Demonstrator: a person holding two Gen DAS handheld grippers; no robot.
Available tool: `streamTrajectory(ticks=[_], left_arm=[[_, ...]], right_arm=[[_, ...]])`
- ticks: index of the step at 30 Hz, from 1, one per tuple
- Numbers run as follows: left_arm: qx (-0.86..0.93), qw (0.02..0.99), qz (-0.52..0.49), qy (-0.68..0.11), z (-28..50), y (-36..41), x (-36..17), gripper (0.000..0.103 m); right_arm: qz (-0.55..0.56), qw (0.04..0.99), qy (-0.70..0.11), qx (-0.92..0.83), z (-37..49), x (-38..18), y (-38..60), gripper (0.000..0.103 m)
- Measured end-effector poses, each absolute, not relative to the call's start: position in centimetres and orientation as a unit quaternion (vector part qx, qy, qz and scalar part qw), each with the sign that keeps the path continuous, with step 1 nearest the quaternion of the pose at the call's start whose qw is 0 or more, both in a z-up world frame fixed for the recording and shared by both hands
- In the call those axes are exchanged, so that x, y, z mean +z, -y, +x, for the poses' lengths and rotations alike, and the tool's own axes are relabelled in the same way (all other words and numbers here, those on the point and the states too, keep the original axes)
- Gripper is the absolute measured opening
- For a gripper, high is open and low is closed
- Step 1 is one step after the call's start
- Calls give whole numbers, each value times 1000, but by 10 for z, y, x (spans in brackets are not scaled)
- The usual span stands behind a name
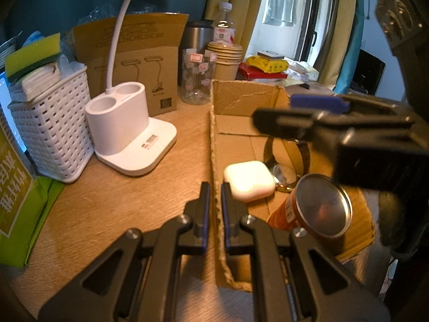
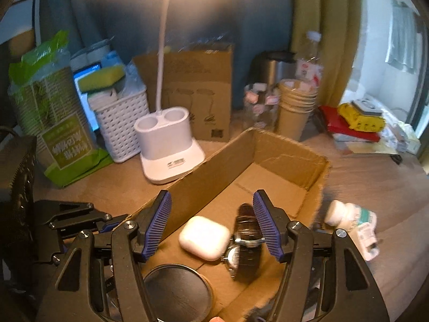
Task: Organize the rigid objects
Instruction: 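Open the right gripper to drop the earbud case into the box and withdraw, then move the right gripper to the white wall-plug charger and grasp it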
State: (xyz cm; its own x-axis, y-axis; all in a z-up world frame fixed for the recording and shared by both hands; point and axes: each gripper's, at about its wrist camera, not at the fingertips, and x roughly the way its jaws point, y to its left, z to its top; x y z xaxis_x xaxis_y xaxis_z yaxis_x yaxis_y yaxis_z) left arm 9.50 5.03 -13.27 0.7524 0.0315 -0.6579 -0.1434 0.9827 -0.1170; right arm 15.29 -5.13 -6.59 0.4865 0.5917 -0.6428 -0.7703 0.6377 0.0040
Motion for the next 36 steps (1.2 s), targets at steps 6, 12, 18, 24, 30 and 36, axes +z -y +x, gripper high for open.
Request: streamTrajectory(ticks=[6, 12, 18, 24, 30, 36], left_arm=[[47, 933, -80, -349, 95, -50, -133, 9], [47, 933, -80, -349, 95, -50, -133, 9], [47, 933, -80, -348, 95, -50, -133, 9], [47, 933, -80, -348, 95, -50, -133, 9], [46, 933, -80, -348, 95, -50, -133, 9], [46, 933, -80, -348, 95, -50, -133, 9]], right_arm=[[-128, 874, -282, 373, 149, -49, 73, 67], [-121, 893, -262, 344, 144, -37, 92, 67], [-112, 901, -258, 329, 142, -32, 109, 67], [-98, 915, -251, 301, 138, -26, 131, 67], [-78, 923, -259, 273, 140, -29, 154, 67], [-68, 924, -278, 254, 144, -43, 168, 67]])
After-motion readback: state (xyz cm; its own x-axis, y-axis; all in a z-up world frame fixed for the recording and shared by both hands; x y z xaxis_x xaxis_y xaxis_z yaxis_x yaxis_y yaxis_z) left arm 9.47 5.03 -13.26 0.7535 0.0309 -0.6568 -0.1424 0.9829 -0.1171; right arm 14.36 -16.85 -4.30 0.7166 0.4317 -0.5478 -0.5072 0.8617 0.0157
